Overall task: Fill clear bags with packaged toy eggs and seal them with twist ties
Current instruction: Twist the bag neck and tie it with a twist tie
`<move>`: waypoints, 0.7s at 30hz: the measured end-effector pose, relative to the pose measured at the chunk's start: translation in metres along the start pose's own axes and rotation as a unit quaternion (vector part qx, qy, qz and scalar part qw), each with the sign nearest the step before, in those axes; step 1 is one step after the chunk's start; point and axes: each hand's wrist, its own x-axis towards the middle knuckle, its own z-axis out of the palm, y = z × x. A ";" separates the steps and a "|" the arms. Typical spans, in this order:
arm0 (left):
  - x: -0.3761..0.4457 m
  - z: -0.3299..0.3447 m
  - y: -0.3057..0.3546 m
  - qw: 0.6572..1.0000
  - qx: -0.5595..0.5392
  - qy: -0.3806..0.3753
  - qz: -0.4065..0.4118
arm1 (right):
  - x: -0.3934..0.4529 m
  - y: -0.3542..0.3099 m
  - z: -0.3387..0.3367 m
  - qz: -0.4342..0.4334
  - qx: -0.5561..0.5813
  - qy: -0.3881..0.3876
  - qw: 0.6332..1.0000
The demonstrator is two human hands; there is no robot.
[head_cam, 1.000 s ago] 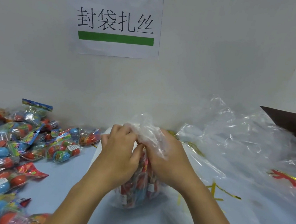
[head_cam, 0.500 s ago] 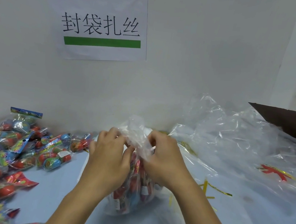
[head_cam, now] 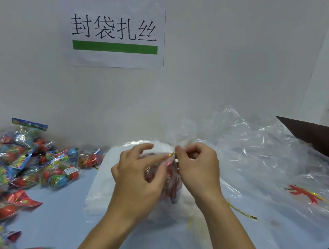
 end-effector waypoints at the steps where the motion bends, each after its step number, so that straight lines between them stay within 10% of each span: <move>1: 0.001 -0.001 -0.002 0.998 -0.029 0.043 -0.024 | 0.003 0.000 -0.002 -0.001 0.011 0.018 1.000; 4: 0.003 -0.006 -0.011 0.977 -0.125 0.101 -0.143 | 0.009 -0.001 -0.008 0.019 0.062 0.063 0.996; 8: 0.004 -0.002 -0.017 0.879 -0.404 -0.017 -0.253 | 0.008 -0.001 -0.008 0.074 0.131 0.084 0.985; 11: 0.005 0.002 -0.020 0.872 -0.432 0.008 -0.232 | -0.003 -0.012 0.002 0.130 0.263 -0.031 0.956; 16: 0.013 -0.008 -0.038 0.827 -0.490 0.061 -0.271 | -0.010 -0.014 -0.003 0.036 0.073 -0.189 0.979; 21: 0.006 -0.002 -0.024 0.851 -0.461 -0.024 -0.251 | -0.012 -0.011 -0.027 0.166 0.052 -0.378 0.909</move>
